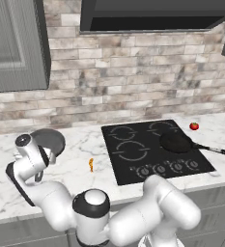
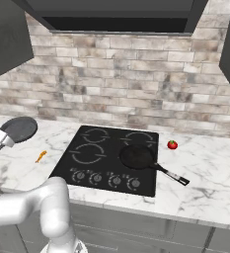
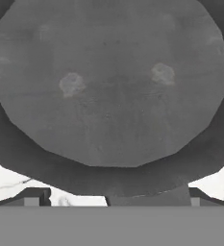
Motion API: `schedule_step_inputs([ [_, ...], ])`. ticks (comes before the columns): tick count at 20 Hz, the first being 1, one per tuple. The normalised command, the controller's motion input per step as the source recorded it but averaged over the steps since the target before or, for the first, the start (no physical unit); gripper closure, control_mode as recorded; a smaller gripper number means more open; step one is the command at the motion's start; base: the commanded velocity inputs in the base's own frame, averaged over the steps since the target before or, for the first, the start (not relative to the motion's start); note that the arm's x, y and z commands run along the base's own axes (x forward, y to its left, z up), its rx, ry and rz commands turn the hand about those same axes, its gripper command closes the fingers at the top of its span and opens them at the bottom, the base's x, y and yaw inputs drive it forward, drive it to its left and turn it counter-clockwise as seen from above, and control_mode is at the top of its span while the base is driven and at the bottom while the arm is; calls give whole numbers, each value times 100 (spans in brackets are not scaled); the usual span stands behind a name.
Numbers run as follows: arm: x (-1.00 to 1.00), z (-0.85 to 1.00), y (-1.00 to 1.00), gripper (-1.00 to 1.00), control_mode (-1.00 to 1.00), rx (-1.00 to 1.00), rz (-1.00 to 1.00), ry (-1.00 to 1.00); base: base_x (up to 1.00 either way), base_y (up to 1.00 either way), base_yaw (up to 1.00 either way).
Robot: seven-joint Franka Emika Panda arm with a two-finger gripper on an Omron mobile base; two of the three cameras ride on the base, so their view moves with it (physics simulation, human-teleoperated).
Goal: Place both pans onto different burners. Then place the tomato and the shrimp on different pans.
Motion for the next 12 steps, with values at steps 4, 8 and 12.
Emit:
schedule_step_inputs([
  [4,12,-14,16,-100,-100,0,0,0,0,0,0],
  [8,0,-4,19,-100,-100,0,0,0,0,0,0],
  [12,-1,-1,20,-100,-100,0,0,0,0,0,0],
])
